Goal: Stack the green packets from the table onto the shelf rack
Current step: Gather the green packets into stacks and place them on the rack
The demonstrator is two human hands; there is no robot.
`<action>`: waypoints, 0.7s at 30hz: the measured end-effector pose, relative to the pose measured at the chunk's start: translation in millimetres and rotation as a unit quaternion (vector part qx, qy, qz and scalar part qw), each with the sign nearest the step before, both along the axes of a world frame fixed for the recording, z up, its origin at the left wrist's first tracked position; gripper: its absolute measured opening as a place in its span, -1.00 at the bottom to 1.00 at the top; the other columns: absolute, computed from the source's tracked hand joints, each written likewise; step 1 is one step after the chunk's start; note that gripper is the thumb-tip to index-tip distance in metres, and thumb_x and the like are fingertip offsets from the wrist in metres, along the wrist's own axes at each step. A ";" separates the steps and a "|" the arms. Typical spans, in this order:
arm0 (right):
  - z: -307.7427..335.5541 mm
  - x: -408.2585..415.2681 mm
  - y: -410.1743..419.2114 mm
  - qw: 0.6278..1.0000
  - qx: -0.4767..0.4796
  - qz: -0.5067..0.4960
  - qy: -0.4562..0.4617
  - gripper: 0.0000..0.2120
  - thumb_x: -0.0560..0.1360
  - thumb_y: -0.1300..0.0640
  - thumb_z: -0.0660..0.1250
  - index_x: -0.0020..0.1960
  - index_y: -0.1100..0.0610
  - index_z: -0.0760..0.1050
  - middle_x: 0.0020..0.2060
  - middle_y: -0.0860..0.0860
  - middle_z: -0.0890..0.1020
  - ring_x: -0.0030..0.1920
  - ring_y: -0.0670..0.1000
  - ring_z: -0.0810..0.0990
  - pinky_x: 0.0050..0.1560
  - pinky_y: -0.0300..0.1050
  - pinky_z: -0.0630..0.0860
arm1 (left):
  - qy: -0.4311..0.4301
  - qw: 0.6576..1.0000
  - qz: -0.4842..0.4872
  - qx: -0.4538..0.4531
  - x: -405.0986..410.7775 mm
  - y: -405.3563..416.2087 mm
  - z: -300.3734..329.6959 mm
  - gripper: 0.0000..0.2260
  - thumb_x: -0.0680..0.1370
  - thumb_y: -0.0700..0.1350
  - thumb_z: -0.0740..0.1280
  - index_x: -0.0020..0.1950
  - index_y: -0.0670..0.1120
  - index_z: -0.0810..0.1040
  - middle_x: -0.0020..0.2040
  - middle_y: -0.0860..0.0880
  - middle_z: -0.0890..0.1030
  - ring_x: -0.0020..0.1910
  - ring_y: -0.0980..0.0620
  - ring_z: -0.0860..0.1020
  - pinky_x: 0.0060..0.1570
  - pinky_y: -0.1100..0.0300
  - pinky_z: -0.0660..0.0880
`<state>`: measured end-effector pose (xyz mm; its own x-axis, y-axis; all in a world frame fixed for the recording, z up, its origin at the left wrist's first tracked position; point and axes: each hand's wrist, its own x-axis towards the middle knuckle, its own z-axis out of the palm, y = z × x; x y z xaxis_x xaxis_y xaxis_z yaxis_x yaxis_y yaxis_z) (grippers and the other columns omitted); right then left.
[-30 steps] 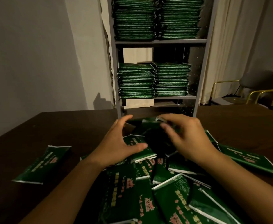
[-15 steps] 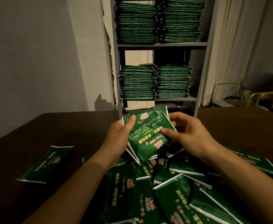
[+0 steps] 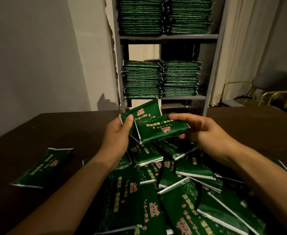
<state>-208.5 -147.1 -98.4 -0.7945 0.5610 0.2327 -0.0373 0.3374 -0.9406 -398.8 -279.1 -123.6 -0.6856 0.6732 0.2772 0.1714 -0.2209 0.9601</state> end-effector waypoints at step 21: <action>-9.1 2.1 -5.1 0.913 0.321 -0.103 -0.231 -0.72 0.47 -0.21 0.41 0.05 -0.05 0.58 0.01 -0.10 0.59 0.03 -0.07 0.58 0.13 0.02 0.58 | 0.019 1.000 0.007 0.020 0.5 -3.6 -7.1 -0.82 0.63 -0.16 0.34 0.18 0.07 0.54 0.14 0.02 0.64 0.05 -0.02 0.68 -0.23 0.10 0.67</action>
<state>-206.5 -152.1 -107.5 -0.7838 0.5753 0.2338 0.4397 0.7800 -0.4453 -398.2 -282.7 -130.6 -0.6829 0.6518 0.3299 0.2112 -0.2562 0.9433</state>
